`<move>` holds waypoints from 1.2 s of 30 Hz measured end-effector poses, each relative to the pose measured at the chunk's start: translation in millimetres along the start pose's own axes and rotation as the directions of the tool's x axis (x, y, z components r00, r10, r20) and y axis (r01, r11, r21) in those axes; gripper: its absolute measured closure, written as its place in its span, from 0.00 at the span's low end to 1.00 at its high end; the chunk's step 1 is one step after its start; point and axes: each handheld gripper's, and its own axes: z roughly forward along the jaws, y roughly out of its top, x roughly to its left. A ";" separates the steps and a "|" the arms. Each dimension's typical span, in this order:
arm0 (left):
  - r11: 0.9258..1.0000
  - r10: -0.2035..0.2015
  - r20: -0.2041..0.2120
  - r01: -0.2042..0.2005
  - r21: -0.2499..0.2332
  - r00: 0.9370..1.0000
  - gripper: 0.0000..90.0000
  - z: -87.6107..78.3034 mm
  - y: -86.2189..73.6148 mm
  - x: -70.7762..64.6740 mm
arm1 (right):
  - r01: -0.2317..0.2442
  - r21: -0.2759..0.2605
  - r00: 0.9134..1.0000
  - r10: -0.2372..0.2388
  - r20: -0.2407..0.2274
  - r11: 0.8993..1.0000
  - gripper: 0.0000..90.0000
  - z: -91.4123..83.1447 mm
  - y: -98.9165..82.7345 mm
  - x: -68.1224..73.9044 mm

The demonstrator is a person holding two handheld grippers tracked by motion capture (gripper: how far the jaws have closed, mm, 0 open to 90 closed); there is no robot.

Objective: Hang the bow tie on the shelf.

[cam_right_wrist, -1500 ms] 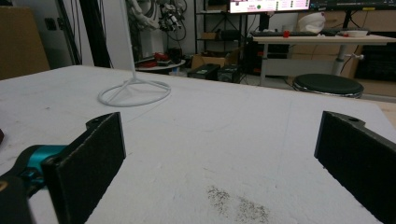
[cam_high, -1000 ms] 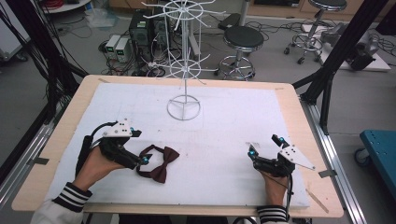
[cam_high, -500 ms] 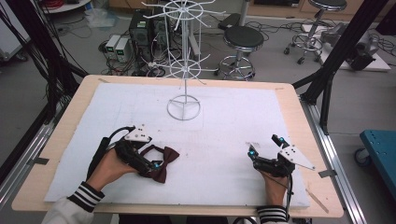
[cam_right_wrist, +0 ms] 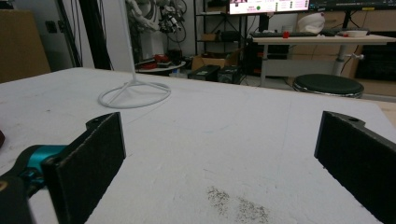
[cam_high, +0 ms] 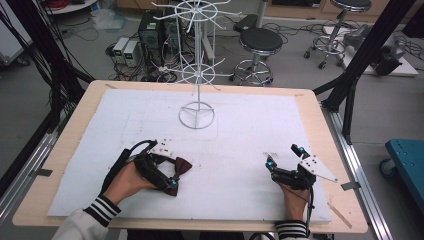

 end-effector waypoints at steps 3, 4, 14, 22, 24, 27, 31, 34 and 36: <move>1.000 0.003 0.003 -0.003 0.020 1.000 0.10 4.6 0.8 -0.7 | -0.005 0.001 1.000 0.005 0.001 1.000 0.01 -0.2 0.0 0.1; 1.000 0.005 0.003 -0.005 0.025 1.000 0.10 6.3 0.7 -0.9 | -0.006 0.001 1.000 0.006 0.001 1.000 0.01 -0.2 0.0 0.1; 0.997 -0.018 0.039 0.015 0.077 0.999 0.26 15.2 1.6 -3.1 | -0.010 -0.003 1.000 0.010 0.002 1.000 0.01 -0.3 0.0 -0.2; 0.993 -0.039 0.038 0.034 0.110 0.999 0.39 18.9 3.8 -4.2 | -0.012 -0.003 1.000 0.012 0.000 1.000 0.01 -0.6 -0.2 -0.4; 0.993 -0.052 0.034 0.048 0.106 0.998 0.43 19.3 3.7 -4.9 | -0.010 -0.004 1.000 0.010 0.001 1.000 0.01 -0.5 -0.1 -0.5; 0.992 -0.058 0.026 0.054 0.118 0.998 0.50 19.1 3.8 -5.4 | -0.010 -0.007 1.000 0.010 0.002 1.000 0.01 -0.3 -0.2 -0.8; 0.990 -0.057 0.026 0.053 0.130 0.998 0.64 19.3 4.2 -7.2 | -0.011 -0.004 1.000 0.011 0.001 1.000 0.01 -0.5 -0.2 -0.4; 0.992 -0.019 0.012 0.018 0.124 1.000 0.78 19.1 3.8 -8.9 | -0.012 -0.004 1.000 0.012 0.001 1.000 0.01 -0.6 -0.2 -0.5; 0.992 -0.004 0.000 0.004 0.127 1.000 0.81 18.7 3.8 -10.0 | -0.004 -0.008 1.000 0.004 0.000 1.000 0.01 -0.2 -0.1 -0.9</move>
